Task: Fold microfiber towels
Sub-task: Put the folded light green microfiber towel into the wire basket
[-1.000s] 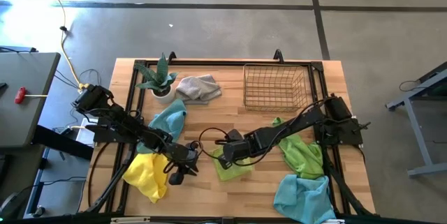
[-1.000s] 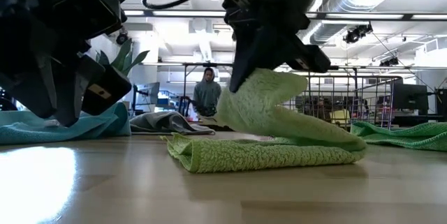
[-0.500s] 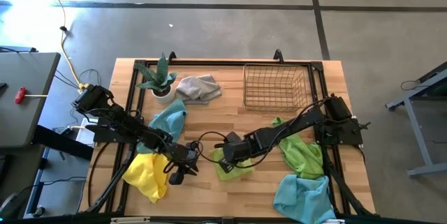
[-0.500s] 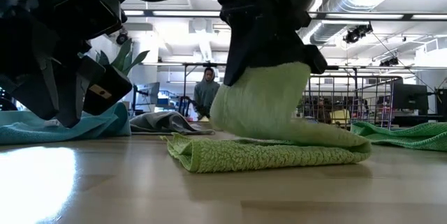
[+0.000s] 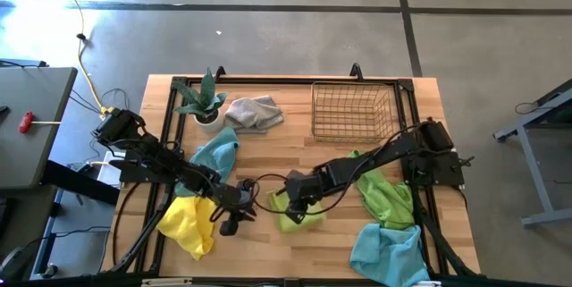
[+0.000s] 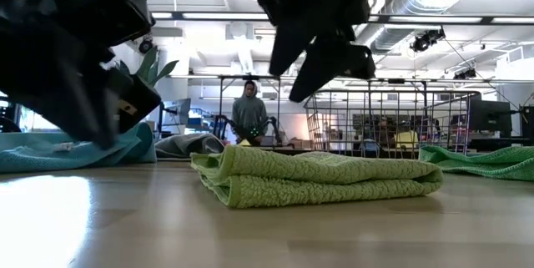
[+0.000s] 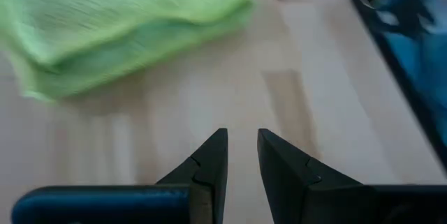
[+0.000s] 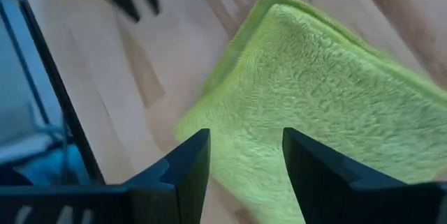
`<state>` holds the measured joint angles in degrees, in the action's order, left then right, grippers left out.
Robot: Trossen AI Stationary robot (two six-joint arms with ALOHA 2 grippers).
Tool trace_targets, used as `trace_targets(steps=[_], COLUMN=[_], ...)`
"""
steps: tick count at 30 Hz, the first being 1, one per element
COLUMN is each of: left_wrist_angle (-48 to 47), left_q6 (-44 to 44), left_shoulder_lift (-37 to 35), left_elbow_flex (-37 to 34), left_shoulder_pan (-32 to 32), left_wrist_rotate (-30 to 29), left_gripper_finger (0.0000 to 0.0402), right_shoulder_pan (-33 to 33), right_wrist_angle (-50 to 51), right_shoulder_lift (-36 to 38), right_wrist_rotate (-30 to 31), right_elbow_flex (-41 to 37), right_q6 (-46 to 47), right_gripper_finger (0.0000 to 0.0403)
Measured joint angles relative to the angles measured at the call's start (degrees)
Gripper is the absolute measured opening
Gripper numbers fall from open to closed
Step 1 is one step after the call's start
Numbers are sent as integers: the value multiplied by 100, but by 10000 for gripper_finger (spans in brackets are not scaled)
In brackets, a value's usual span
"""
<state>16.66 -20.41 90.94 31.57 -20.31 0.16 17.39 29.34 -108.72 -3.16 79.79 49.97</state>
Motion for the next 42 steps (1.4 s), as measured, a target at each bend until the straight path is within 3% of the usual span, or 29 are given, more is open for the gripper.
trace_targets(steps=[5,13,21,28,35,38,42], left_wrist_angle=[87,632,551,575,591,674,625], left_q6=[-59,-862,-2452,-4166,-5749,-6162,-6018], left_shoulder_lift=[2,2,2,76,603,769,896], left_elbow_flex=[0,2,0,3,2,20,197], left_shoulder_pan=[81,389,377,186,128,247,341], left_wrist_rotate=[-768,-795,-832,-1414,-1683,-1723,-1698], left_gripper_finger=[71,82,138,171,190,200,212], right_shoulder_pan=[213,502,517,541,637,671,703], right_wrist_angle=[413,1114,1883,3078,3279,3263,3296], right_shoulder_lift=[48,45,43,107,142,143,144], right_wrist_rotate=[292,1004,1243,2236,2734,2784,3010], right_elbow_flex=[0,-3,-3,-4,-2,-4,-4], right_q6=[-650,-1250,-1489,-1746,-2154,-2274,-2349], right_gripper_finger=[172,172,172,172,172,172,172])
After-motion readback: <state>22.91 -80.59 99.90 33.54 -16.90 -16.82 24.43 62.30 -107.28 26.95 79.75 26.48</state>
